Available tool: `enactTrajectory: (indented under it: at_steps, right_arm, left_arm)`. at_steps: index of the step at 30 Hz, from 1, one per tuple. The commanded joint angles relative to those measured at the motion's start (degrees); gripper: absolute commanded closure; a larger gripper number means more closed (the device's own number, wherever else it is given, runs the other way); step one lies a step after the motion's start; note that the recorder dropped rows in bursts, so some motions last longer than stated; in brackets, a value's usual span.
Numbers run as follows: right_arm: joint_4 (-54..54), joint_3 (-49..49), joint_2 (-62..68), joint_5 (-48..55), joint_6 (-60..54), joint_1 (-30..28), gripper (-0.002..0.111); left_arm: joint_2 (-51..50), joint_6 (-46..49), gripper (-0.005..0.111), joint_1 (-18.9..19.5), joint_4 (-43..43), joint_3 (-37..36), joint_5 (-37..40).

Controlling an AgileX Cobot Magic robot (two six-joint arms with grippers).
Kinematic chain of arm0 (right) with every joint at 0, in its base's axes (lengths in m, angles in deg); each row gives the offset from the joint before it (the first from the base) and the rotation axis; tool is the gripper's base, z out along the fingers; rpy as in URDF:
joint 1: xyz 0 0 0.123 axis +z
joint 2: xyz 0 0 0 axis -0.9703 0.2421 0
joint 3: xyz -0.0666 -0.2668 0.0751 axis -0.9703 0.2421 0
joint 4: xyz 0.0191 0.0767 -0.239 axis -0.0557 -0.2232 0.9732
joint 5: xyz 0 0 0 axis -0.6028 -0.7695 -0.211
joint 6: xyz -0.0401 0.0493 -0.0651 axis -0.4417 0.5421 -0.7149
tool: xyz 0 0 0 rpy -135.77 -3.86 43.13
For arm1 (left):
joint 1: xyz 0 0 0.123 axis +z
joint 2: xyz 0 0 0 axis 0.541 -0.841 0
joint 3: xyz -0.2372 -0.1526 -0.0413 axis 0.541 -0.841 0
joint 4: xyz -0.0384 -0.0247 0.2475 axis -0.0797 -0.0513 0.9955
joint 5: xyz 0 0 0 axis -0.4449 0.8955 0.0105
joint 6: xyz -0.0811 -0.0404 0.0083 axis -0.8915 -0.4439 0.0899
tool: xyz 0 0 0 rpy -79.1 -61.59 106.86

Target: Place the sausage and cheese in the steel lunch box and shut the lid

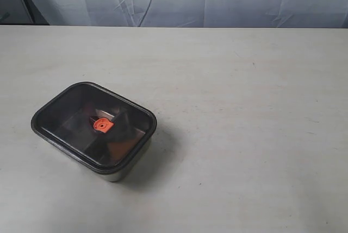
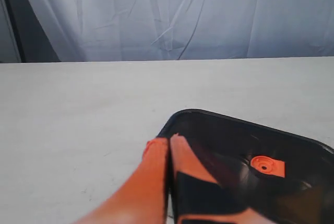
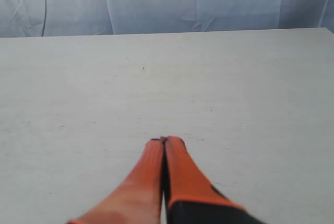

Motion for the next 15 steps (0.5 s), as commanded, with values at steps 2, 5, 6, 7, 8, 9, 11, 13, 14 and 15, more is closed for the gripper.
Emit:
enactTrajectory:
  at_steps: [2,5,6,7,8,9,11,13,14,15]
  right_arm:
    - [-0.19,0.29,-0.38,-0.64,-0.38,-0.29,0.108]
    - [-0.19,0.29,-0.38,-0.5,-0.38,-0.29,0.108]
    - [-0.19,0.29,-0.38,-0.5,-0.38,-0.29,0.108]
    - [-0.19,0.29,-0.38,-0.5,-0.38,-0.29,0.108]
    - [-0.19,0.29,-0.38,-0.5,-0.38,-0.29,0.108]
    - [-0.19,0.29,-0.38,-0.5,-0.38,-0.29,0.108]
    - [-0.19,0.29,-0.38,-0.5,-0.38,-0.29,0.108]
    - [-0.19,0.29,-0.38,-0.5,-0.38,-0.29,0.108]
    - [-0.19,0.29,-0.38,-0.5,-0.38,-0.29,0.108]
    - [-0.19,0.29,-0.38,-0.5,-0.38,-0.29,0.108]
  left_arm:
    - [3.73,-0.32,0.107,5.1,0.1,-1.14,1.96]
    - [3.73,-0.32,0.107,5.58,0.21,-1.14,3.97]
    - [3.73,-0.32,0.107,5.58,0.21,-1.14,3.97]
    - [3.73,-0.32,0.107,5.58,0.21,-1.14,3.97]
    - [3.73,-0.32,0.107,5.58,0.21,-1.14,3.97]
    - [3.73,-0.32,0.107,5.58,0.21,-1.14,3.97]
    - [3.73,-0.32,0.107,5.58,-0.06,-1.14,2.6]
    - [3.73,-0.32,0.107,5.58,0.43,-1.14,2.58]
    - [3.73,-0.32,0.107,5.58,0.43,-1.14,2.58]
    - [3.73,-0.32,0.107,5.58,0.43,-1.14,2.58]
